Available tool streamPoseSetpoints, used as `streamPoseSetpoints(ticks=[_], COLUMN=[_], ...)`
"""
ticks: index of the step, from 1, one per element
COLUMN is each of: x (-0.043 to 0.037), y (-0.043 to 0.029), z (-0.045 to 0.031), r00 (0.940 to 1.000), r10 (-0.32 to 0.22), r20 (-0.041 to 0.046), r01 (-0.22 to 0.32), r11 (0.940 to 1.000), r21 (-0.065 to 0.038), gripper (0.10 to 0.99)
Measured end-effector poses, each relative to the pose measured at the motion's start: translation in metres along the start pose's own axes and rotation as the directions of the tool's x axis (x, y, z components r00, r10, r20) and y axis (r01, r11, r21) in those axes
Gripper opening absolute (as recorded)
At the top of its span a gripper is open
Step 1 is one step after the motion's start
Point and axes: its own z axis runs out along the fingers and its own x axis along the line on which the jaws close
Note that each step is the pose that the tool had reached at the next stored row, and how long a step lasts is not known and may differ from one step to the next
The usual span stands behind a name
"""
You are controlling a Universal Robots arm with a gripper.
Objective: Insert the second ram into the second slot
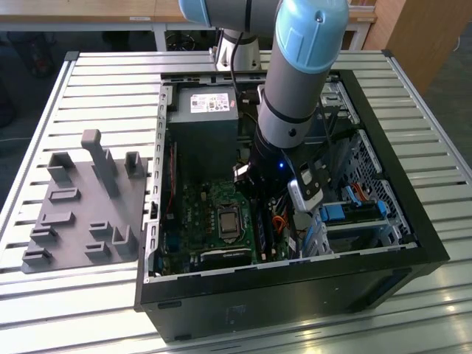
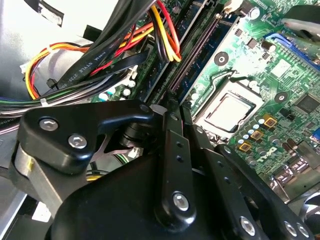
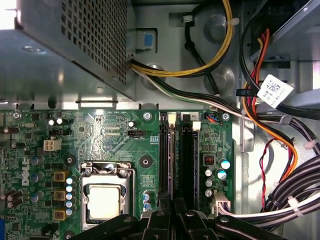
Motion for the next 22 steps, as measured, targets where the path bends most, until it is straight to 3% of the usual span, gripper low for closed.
streamPoseSetpoints(ticks=[22], x=[-0.0002], y=[0.0000], z=[0.0020], r00=[0.9999], r10=[0.010], r20=[0.0005], r01=[-0.010], r11=[0.9999], r21=[-0.001], gripper=[0.137])
